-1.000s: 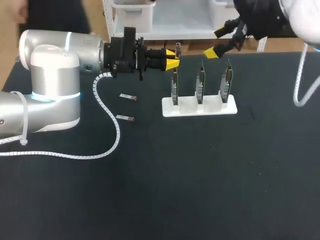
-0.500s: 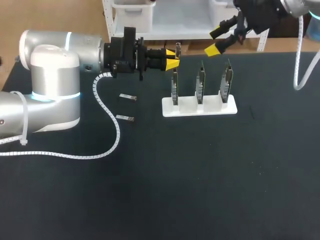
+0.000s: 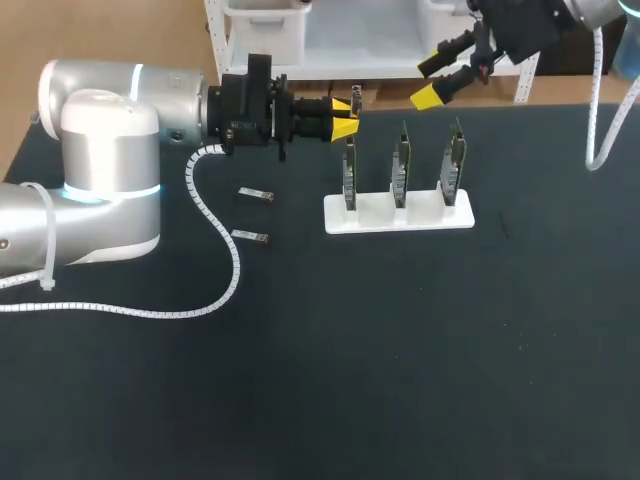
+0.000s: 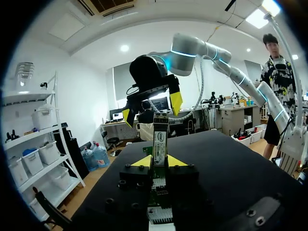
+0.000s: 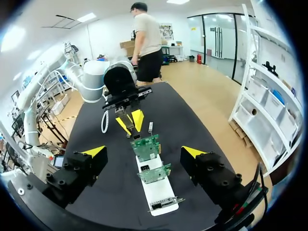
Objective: Pick up the optical module with the left hand, and insert it into the network port with the right hand.
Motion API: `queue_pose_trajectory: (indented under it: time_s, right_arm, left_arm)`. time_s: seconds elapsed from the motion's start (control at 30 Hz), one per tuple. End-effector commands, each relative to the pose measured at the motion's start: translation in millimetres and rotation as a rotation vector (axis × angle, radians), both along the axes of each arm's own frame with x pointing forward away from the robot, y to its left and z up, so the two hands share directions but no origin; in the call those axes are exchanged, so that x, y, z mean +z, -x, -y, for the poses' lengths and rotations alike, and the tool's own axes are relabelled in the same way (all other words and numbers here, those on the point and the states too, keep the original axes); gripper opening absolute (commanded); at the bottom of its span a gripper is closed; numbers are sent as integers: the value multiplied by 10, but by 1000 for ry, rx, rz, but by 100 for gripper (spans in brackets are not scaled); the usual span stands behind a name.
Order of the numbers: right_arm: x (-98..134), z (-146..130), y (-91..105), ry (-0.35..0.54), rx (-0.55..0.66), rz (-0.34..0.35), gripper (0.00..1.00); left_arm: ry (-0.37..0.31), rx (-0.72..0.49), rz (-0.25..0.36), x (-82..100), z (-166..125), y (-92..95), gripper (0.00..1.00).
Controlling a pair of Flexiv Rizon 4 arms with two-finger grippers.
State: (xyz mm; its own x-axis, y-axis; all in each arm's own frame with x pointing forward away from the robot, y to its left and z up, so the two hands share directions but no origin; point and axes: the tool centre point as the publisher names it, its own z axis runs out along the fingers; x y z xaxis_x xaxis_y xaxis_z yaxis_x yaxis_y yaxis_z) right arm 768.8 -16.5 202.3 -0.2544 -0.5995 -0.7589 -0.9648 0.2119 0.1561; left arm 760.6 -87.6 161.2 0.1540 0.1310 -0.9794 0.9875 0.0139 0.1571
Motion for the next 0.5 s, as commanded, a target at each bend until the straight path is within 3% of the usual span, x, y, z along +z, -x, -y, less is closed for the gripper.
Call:
queue_pose_trajectory:
  time_s: [0.03,0.23,0.4,0.5]
  right_arm:
    - [87,-168,19,46,56,37,100]
    - [107,-198,131,108,137,44,100]
    - [238,-184,225,194,206,111,100]
    - [227,-175,229,185,270,156,100]
  left_arm:
    - [1,-5,0,-11,4,-22,0]
    - [1,-5,0,-11,4,-22,0]
    - [1,-5,0,-11,4,-22,0]
    - [1,-5,0,-11,4,-22,0]
